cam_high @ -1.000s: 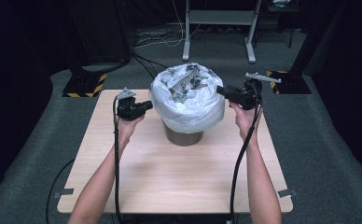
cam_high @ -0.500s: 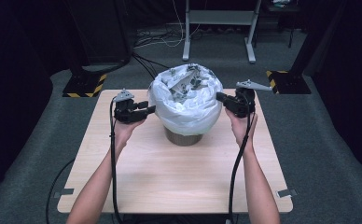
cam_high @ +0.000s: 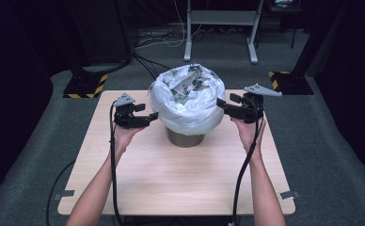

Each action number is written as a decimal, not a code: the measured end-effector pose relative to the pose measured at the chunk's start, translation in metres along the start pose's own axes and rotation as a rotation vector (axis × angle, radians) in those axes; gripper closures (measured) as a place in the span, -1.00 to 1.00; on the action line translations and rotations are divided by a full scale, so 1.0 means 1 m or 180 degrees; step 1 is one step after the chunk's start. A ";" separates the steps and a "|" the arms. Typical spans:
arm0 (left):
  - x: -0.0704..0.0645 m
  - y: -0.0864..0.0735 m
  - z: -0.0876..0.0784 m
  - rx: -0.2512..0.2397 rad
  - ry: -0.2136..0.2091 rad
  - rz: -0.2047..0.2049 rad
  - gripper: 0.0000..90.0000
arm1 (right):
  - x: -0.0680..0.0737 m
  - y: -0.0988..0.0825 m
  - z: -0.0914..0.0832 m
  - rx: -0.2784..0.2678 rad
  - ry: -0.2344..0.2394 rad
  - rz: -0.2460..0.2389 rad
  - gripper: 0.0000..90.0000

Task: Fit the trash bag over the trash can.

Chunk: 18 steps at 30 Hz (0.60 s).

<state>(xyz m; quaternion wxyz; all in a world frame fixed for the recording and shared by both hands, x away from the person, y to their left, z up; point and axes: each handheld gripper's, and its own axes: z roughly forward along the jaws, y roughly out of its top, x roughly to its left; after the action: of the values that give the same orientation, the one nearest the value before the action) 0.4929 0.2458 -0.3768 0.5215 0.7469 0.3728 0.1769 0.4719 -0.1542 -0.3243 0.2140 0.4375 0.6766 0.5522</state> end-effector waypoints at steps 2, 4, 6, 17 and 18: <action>-0.001 -0.002 -0.001 0.0008 -0.0012 -0.0001 -0.52 | 0.001 -0.002 -0.001 0.0046 0.0009 -0.0037 -0.40; -0.002 -0.004 -0.001 0.0047 -0.0035 0.0006 -0.55 | 0.002 -0.004 -0.001 0.0084 -0.0016 -0.0090 -0.48; -0.003 -0.007 -0.002 0.0068 -0.0029 0.0034 -0.59 | 0.003 -0.008 -0.002 0.0123 -0.0017 -0.0126 -0.55; -0.013 -0.031 -0.012 0.0212 0.0028 0.0159 -0.70 | 0.010 -0.035 -0.017 0.0195 -0.0181 -0.0341 -0.69; -0.014 -0.035 -0.013 0.0222 0.0050 0.0175 -0.71 | 0.010 -0.040 -0.019 0.0192 -0.0199 -0.0354 -0.69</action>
<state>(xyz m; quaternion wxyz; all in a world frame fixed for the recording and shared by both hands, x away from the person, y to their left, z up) 0.4618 0.2502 -0.4017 0.4871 0.7732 0.3621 0.1839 0.4376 -0.1572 -0.3536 0.2521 0.4225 0.7093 0.5049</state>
